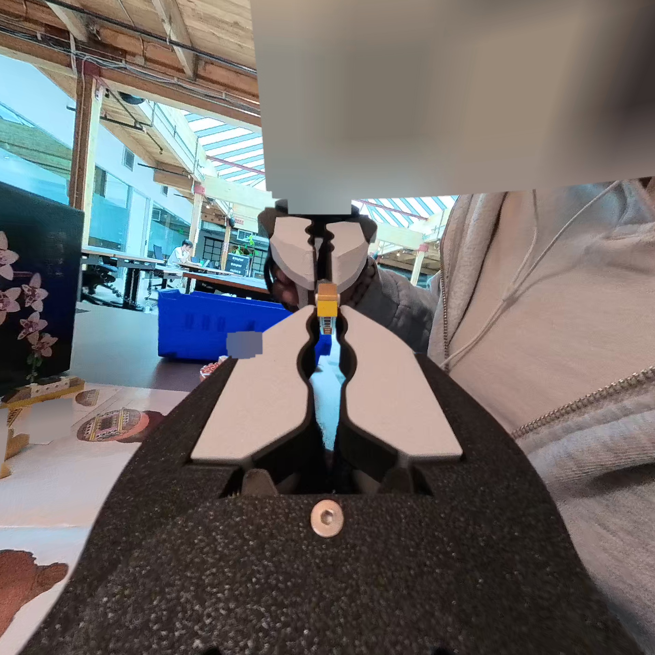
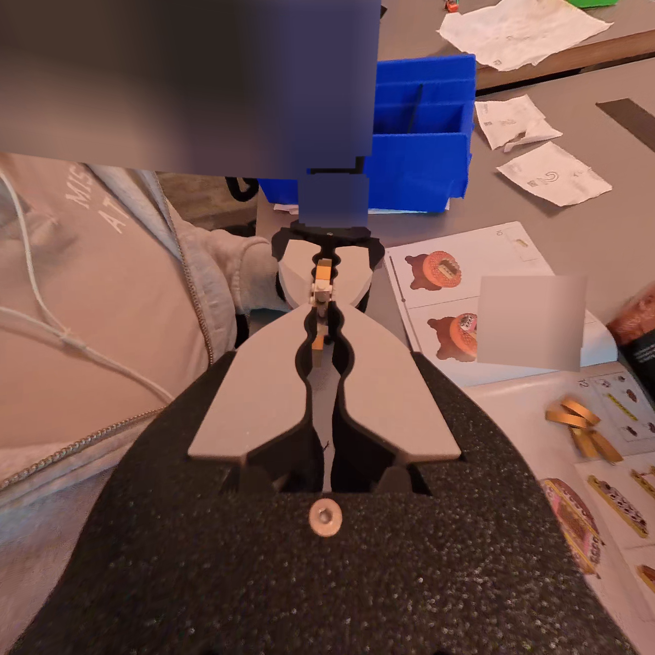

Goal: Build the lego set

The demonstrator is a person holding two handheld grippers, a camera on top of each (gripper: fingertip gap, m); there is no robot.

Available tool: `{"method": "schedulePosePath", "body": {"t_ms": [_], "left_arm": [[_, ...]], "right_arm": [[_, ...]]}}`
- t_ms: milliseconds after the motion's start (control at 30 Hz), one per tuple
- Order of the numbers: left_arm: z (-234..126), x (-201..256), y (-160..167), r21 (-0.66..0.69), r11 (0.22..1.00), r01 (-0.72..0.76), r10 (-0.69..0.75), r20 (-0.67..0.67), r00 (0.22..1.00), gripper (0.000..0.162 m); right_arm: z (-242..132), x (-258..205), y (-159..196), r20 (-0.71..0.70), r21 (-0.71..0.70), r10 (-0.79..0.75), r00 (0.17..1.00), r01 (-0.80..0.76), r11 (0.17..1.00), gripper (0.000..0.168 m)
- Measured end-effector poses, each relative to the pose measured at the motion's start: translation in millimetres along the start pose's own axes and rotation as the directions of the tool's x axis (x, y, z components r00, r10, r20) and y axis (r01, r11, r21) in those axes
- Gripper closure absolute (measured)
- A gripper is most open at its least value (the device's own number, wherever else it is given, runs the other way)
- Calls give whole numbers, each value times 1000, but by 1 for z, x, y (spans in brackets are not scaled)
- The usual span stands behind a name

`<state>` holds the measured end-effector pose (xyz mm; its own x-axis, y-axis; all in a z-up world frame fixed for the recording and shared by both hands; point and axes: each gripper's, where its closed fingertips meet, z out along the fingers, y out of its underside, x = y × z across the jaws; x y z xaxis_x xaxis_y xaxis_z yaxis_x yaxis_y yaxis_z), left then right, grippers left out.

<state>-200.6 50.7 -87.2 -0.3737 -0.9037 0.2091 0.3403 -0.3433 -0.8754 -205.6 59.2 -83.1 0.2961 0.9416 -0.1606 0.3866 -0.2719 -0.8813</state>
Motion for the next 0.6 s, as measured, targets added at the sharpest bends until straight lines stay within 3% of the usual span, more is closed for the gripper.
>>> {"method": "schedulePosePath", "body": {"t_ms": [233, 600], "left_arm": [[-5, -5, -2, -4, 1000, -15, 15, 48, 999, 155], [-7, -9, 1, -73, 982, -173, 181, 135, 974, 155]], "right_arm": [[6, 3, 0, -31, -43, 47, 998, -49, 998, 163], [7, 5, 5, -5, -47, 138, 990, -138, 989, 163]]}}
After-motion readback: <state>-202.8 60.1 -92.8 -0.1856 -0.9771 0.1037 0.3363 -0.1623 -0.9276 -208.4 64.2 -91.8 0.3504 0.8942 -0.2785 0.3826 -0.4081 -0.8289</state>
